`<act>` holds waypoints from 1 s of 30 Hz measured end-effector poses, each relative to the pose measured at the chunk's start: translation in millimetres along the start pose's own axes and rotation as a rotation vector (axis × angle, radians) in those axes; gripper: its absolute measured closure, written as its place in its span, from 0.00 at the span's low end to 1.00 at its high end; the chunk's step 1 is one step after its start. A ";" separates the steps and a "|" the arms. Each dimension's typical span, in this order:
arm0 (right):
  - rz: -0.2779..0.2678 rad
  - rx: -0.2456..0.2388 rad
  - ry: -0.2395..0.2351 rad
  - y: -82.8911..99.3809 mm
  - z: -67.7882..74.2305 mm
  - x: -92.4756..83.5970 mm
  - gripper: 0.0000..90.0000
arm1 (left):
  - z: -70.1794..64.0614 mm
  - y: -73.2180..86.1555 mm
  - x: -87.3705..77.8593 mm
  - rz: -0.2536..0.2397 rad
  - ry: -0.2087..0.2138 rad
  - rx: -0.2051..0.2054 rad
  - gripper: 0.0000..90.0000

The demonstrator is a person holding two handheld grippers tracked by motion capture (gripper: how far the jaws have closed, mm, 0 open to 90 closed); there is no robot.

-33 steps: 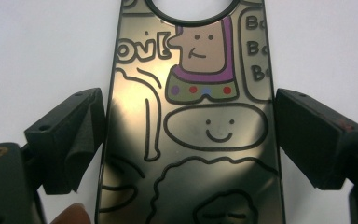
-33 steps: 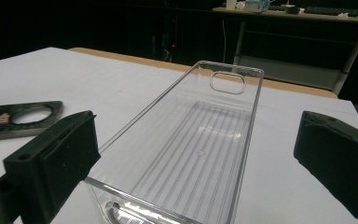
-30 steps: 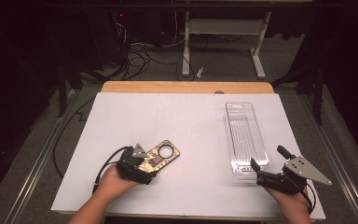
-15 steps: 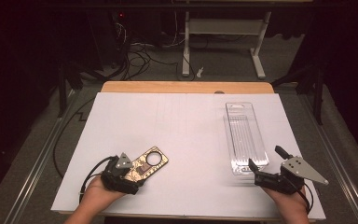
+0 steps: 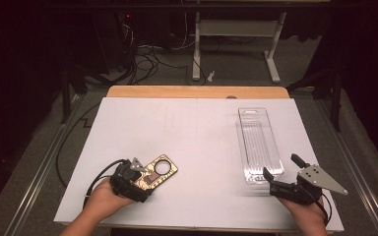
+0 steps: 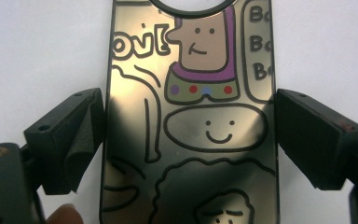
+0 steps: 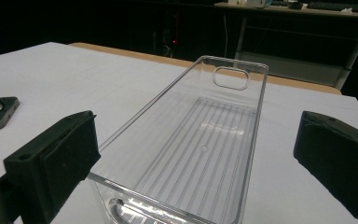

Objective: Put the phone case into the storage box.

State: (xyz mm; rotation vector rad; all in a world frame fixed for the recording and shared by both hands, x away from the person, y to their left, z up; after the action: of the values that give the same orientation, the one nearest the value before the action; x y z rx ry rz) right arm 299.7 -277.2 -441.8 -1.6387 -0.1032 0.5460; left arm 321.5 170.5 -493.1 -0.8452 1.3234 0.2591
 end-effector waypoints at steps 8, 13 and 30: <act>0.001 0.001 0.000 -0.2 -0.7 -0.2 0.00 | 1.5 -8.2 -1.2 0.117 0.015 0.016 0.14; 0.001 0.000 -0.003 -0.5 -0.3 -0.1 0.00 | 3.5 -13.1 -0.6 0.197 0.038 0.030 0.13; -0.002 0.004 0.001 -0.8 -2.4 -1.0 0.00 | 5.5 -28.5 6.7 0.414 0.070 0.068 0.11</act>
State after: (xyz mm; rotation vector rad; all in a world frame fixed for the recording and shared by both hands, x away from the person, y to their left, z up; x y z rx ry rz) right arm 300.0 -279.5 -440.7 -1.6347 -0.1025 0.5434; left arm 344.9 152.6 -488.0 -0.5206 1.5589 0.5093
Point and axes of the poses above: each handheld gripper's, and its own axes: x roughly forward along the jaws, y roughly out of its underside, z roughly to its left, the point moved 4 cm from there along x, roughly forward along the jaws, and after that the axes turned 2 degrees about z, right-handed, at the moved point
